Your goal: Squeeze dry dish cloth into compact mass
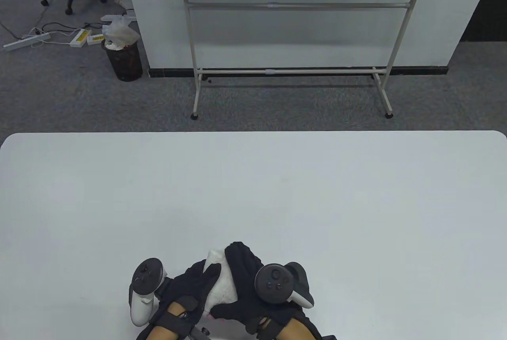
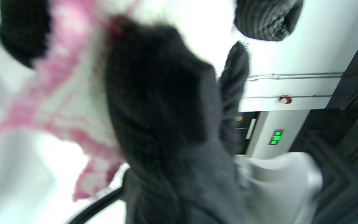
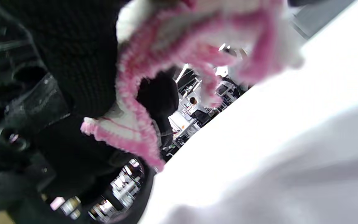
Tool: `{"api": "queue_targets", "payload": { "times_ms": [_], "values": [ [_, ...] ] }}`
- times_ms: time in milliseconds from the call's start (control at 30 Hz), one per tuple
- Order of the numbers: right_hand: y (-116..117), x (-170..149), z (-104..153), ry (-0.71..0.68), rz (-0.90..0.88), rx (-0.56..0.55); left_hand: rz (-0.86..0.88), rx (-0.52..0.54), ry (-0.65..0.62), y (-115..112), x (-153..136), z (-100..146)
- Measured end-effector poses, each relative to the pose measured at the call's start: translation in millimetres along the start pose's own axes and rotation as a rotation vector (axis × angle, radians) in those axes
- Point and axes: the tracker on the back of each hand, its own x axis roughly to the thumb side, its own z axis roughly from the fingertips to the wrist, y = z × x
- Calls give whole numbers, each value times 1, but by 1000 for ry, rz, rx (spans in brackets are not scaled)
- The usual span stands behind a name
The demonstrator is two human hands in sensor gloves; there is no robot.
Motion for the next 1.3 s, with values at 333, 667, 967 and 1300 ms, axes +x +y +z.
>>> {"api": "queue_targets", "payload": {
  "times_ms": [333, 667, 967, 1300],
  "values": [
    [-11, -9, -1, 46, -260, -162, 45, -64, -49, -4, 3, 0],
    [-23, -8, 7, 50, -67, -311, -153, 23, -41, -29, 15, 7],
    [-23, 4, 12, -22, 75, -430, 106, -83, 92, -33, -8, 8],
    [8, 13, -1, -101, 34, -254, 605, -74, -66, -33, -16, 0]
  ]
}}
